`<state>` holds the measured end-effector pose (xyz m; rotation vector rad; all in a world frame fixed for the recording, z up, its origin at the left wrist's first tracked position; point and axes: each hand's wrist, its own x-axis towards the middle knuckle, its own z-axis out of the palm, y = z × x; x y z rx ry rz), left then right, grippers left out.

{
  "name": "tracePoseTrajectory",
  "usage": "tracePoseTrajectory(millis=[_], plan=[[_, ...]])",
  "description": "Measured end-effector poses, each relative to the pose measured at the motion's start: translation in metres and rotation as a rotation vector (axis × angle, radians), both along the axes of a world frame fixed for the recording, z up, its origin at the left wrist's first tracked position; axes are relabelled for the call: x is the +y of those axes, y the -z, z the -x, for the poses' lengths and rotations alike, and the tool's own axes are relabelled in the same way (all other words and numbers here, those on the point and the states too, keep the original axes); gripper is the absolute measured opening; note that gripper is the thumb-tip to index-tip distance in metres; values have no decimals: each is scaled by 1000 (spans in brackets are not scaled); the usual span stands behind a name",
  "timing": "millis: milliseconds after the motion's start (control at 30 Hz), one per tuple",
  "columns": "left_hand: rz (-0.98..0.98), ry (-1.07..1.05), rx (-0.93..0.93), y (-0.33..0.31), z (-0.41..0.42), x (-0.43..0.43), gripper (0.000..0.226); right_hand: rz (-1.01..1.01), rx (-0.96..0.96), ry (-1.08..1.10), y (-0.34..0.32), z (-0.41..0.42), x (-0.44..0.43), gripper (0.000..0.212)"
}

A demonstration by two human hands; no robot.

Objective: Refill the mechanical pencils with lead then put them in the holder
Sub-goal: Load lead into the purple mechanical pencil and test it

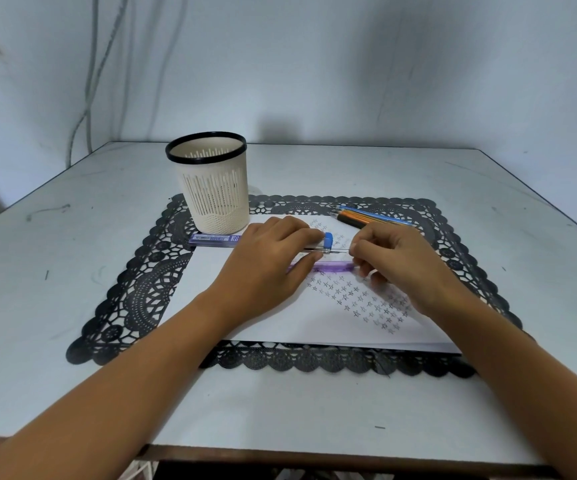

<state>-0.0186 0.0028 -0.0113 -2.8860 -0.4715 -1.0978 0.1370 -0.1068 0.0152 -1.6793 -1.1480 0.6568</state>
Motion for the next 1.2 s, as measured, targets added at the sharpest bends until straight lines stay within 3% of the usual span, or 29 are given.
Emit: tracePoseTrajectory(millis=[300,700,967,1200], plan=[[22,-7,-14,1,0,1,29,6,-2,53,-3,-2,0,17],[86,-68,-26,1,1,5,33,-8,22,345,0,-19,2,21],[78,-57,-16,2,0,5,33,57,-397,213,10,-13,5,12],[71,-48,-22,3,0,4,32,144,-572,146,12,-12,4,9]])
